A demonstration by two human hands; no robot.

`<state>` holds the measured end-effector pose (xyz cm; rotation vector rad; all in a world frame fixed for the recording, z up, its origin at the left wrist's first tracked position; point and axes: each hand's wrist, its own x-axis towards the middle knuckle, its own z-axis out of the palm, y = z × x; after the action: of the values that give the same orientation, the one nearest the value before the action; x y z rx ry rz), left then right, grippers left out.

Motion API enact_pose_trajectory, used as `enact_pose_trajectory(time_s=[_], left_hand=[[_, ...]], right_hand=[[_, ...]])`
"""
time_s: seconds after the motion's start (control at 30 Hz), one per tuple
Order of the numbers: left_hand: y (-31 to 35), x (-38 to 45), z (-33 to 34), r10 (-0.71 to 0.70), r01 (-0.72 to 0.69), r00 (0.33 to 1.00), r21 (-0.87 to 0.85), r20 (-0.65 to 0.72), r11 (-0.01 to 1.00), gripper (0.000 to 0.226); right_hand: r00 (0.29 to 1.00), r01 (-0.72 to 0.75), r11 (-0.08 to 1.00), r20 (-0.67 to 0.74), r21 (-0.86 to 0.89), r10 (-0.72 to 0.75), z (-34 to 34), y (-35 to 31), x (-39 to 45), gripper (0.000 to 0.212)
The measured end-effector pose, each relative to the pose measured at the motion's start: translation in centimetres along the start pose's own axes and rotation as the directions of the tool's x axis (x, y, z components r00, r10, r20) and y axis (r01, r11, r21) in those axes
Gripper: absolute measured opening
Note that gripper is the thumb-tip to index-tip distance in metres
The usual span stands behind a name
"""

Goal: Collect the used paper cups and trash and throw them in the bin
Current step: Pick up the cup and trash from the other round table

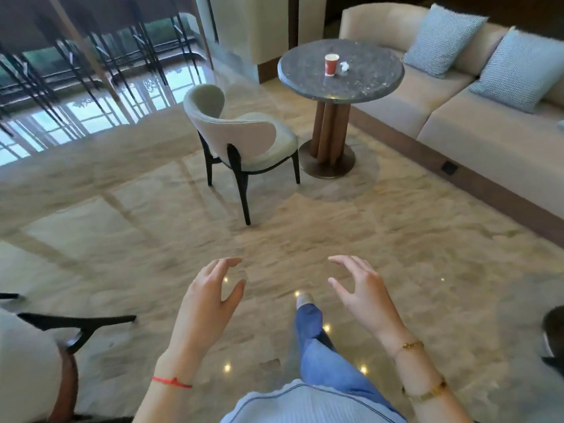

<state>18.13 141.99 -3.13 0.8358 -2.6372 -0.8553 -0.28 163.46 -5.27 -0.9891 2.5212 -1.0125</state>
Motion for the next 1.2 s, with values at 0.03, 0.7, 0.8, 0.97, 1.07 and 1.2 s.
enact_pose_trajectory(time_s=[0.03,0.7,0.8,0.97,1.07,1.2], left_hand=[[-0.2,2.1,0.3,-0.001,0.001,1.0,0.002,0.003,1.0,0.037],[2.9,49.1,3.8,0.066,-0.065,0.998,-0.028,0.025,0.998,0.039],[2.8,56.0,5.0,0.102,-0.101,0.993,-0.031,0.054,0.994,0.04],[3.1,68.5,6.6,0.159,-0.156,0.986,-0.055,0.052,0.986,0.039],[3.7,76.4,7.5,0.179,-0.176,0.982,-0.062,0.064,0.983,0.04],[4.8,86.2,8.8,0.239,-0.234,0.969,-0.069,0.068,0.97,0.042]], right_hand=[[1.0,-0.008,1.0,0.0,0.003,0.008,0.1,0.5,1.9,0.033],[0.998,-0.02,1.0,-0.054,-0.021,0.019,-6.7,5.9,46.3,0.033],[0.996,-0.051,0.998,-0.07,-0.023,0.049,-6.7,7.5,51.8,0.033],[0.99,-0.093,0.996,-0.112,-0.012,0.091,-7.6,9.8,62.4,0.034],[0.985,-0.101,0.995,-0.14,0.0,0.1,-8.6,10.8,69.3,0.034],[0.975,-0.113,0.994,-0.196,-0.007,0.109,-10.2,12.2,77.8,0.034]])
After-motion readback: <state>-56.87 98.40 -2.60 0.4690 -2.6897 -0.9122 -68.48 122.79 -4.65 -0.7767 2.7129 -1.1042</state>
